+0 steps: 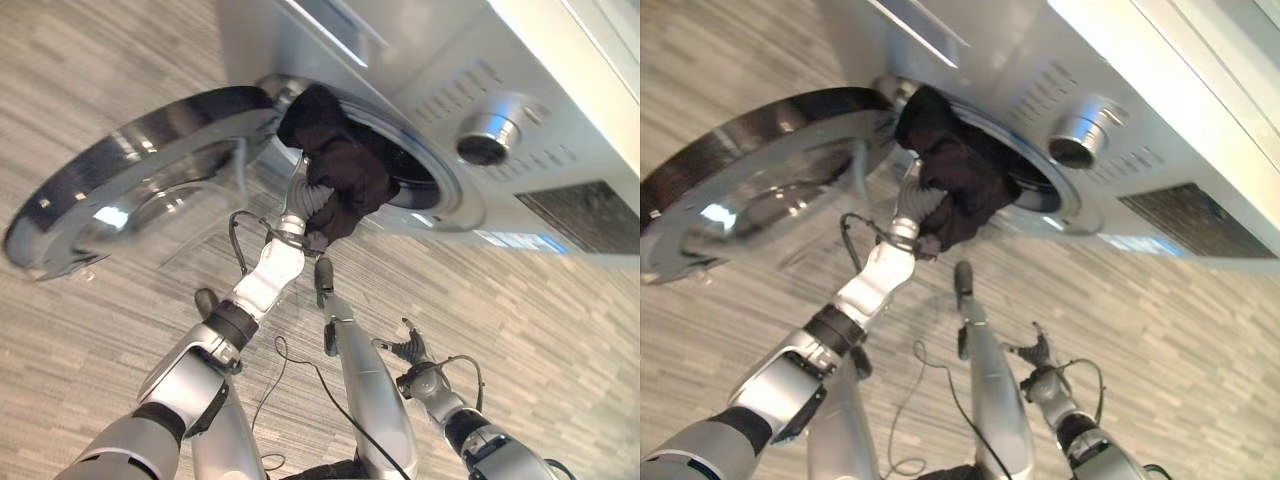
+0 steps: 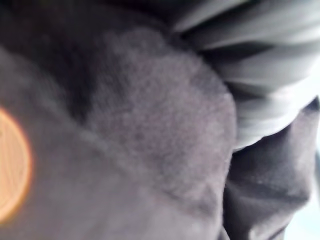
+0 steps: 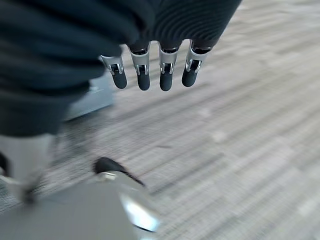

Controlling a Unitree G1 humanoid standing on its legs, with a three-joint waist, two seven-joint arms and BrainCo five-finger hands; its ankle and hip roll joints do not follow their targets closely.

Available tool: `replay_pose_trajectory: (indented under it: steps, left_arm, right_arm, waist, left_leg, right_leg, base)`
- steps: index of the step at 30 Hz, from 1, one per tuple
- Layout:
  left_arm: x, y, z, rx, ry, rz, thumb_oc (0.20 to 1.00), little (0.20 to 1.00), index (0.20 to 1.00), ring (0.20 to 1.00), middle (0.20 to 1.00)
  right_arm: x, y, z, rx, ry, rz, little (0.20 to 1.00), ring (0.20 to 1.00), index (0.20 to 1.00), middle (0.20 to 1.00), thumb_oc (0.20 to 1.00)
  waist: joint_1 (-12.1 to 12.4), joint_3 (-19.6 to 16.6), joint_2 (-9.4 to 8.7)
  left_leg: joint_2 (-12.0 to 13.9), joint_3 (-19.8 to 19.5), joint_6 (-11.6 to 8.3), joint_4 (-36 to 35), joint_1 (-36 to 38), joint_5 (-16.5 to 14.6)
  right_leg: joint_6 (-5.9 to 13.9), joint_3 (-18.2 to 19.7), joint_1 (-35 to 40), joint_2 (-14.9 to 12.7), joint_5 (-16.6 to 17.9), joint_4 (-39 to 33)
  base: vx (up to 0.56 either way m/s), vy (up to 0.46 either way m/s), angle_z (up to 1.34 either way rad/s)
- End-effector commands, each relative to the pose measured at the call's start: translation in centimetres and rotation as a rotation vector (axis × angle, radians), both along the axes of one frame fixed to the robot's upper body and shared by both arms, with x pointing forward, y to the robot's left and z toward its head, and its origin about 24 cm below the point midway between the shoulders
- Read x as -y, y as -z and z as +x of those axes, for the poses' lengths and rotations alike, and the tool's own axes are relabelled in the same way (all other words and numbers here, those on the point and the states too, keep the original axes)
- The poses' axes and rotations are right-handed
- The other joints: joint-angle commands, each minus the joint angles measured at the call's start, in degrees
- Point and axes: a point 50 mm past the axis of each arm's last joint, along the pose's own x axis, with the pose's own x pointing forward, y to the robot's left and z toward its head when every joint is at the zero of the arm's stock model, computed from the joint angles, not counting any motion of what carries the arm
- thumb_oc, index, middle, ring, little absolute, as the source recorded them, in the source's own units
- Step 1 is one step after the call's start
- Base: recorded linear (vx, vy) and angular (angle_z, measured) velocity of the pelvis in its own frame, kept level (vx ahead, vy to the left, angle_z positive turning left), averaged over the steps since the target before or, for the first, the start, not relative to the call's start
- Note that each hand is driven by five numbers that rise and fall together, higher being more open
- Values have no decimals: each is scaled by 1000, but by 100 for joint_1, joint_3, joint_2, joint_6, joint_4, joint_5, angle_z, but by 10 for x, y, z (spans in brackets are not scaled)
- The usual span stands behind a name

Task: Grab the laundry basket,head to the washer,open it,put in the laundry and shut it.

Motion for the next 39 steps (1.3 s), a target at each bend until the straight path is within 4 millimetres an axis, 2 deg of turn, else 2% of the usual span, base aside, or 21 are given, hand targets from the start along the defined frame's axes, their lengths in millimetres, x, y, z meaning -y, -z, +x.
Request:
replay_pose_trajectory:
  steps: [1,5,8,11,15,18,21,23,25,27,28,30,33,34,35,36,37,39]
  left_arm:
    - [12,-20,-7,78,53,-114,200,200,200,200,200]
    - [10,-39,1,109,19,-111,200,200,200,200,200]
    - [3,-57,6,147,-16,-135,200,200,200,200,200]
    - [-5,-65,7,172,-44,-172,200,200,200,200,200]
    - [-7,-75,11,181,-92,-200,200,200,200,200,200]
    - [-4,-97,20,194,-138,-221,200,200,200,200,200]
    - [-21,-146,27,250,-212,-304,200,200,200,200,200]
    - [-39,-183,23,325,-255,-356,200,200,200,200,200]
    - [-46,-222,12,396,-230,-461,200,200,200,200,200]
    - [-42,-257,-6,453,-121,-640,200,200,200,200,200]
    - [-34,-276,-21,517,-62,-667,200,200,200,200,200]
    - [-18,-300,-44,597,49,-716,200,200,200,200,200]
    - [-11,-314,-65,645,184,-806,200,200,200,200,200]
    - [-9,-312,-64,620,205,-823,1000,1000,1000,1000,1000]
    - [-9,-304,-54,566,222,-806,1000,1000,1000,1000,1000]
    - [-9,-304,-53,562,225,-805,1000,1000,1000,1000,1000]
    - [-9,-264,-5,359,64,-434,1000,1000,1000,1000,1000]
    - [-10,-265,-5,360,66,-429,1000,1000,1000,1000,1000]
  right_arm:
    - [34,34,-67,-184,65,-45,1000,1000,1000,1000,1000]
    - [49,20,-59,-88,129,-29,1000,1000,1000,1000,1000]
    - [58,-3,-40,53,144,-19,1000,1000,1000,1000,1000]
    - [61,-34,-21,227,163,26,1000,1000,1000,1000,1000]
    - [56,-79,-1,459,138,86,1000,1000,1000,1000,1000]
    - [38,-103,12,573,65,155,1000,1000,1000,1000,1000]
    - [28,-116,18,625,-2,178,1000,1000,1000,1000,1000]
    - [31,-124,18,657,-30,155,1000,1000,1000,1000,1000]
    - [40,-128,15,668,-21,119,1000,1000,1000,1000,1000]
    - [49,-126,10,660,11,88,1000,1000,1000,1000,1000]
    - [56,-124,7,645,35,67,1000,1000,1000,1000,1000]
    - [65,-118,0,616,76,36,1000,1000,1000,1000,1000]
    - [75,-115,-6,597,112,-3,1000,1000,1000,1000,1000]
    - [77,-114,-8,587,121,-12,1000,1000,1000,1000,1000]
    - [76,-109,-12,564,121,-3,1000,1000,1000,1000,1000]
    - [76,-109,-13,561,121,-2,1000,1000,1000,1000,1000]
    - [79,-104,-17,528,115,5,1000,1000,1000,1000,1000]
    - [78,-104,-16,529,114,8,1000,1000,1000,1000,1000]
  waist:
    - [-45,-500,283]
    - [-214,-616,353]
    - [-326,-690,375]
    - [-387,-742,376]
    - [-497,-850,349]
    - [-624,-889,287]
    - [-796,-900,170]
    - [-903,-907,117]
    - [-995,-894,102]
    - [-1070,-883,146]
    - [-1119,-881,183]
    - [-1149,-924,244]
    - [-1096,-981,309]
    - [-1035,-1016,366]
    - [-976,-1015,423]
    - [-974,-1032,427]
    - [-935,-1048,518]
    - [-942,-1050,502]
  left_leg:
    - [520,-166,79,1162,-409,-1114]
    - [513,-278,149,1700,-967,-1375]
    - [504,-347,174,1947,-1327,-1491]
    - [523,-350,171,2106,-1625,-1578]
    - [605,-341,143,2318,-1942,-1673]
    - [758,-264,142,2417,-1991,-1743]
    - [973,-88,152,2469,-1882,-1828]
    - [1102,-14,148,2490,-1843,-1856]
    - [1193,6,102,2494,-1849,-1862]
    - [1234,-53,34,2470,-1897,-1829]
    - [1240,-78,2,2430,-1915,-1796]
    - [1286,-95,-73,2321,-1933,-1726]
    - [1354,-91,-144,2205,-1984,-1624]
    - [1383,-113,-168,2174,-2035,-1587]
    - [1410,-120,-205,2100,-2046,-1516]
    - [1415,-129,-212,2095,-2056,-1506]
    - [1463,-123,-253,2049,-2040,-1440]
    - [1459,-130,-252,2053,-2067,-1416]
  right_leg:
    - [469,-250,-943,-472,-43,165]
    - [421,-29,-1535,-484,-122,579]
    - [372,83,-1922,-487,-188,812]
    - [344,130,-2262,-478,-215,976]
    - [325,231,-2650,-404,-235,1160]
    - [315,294,-2834,-246,-218,1249]
    - [349,325,-2903,-65,-160,1221]
    - [390,321,-2925,12,-132,1185]
    - [414,325,-2927,74,-119,1110]
    - [409,279,-2941,74,-129,1068]
    - [397,256,-2961,76,-140,1059]
    - [389,201,-2985,103,-144,1013]
    - [388,120,-3045,144,-139,941]
    - [376,91,-3074,168,-132,917]
    - [371,80,-3087,172,-138,891]
    - [366,71,-3089,176,-134,884]
    - [342,28,-3071,166,-153,897]
    - [333,29,-3084,165,-127,879]
  base:
    - [-62,63,-13]
    - [-34,51,-5]
    - [-17,14,-5]
    - [0,0,0]
    - [-6,-8,-1]
    - [2,20,-13]
    - [15,19,-42]
    - [27,-33,-47]
    - [46,-95,-44]
    - [72,-143,-19]
    - [77,-147,-1]
    - [72,-119,5]
    - [51,-88,2]
    - [50,-100,1]
    - [38,-71,1]
    - [24,-38,1]
    - [0,0,0]
    - [0,0,0]
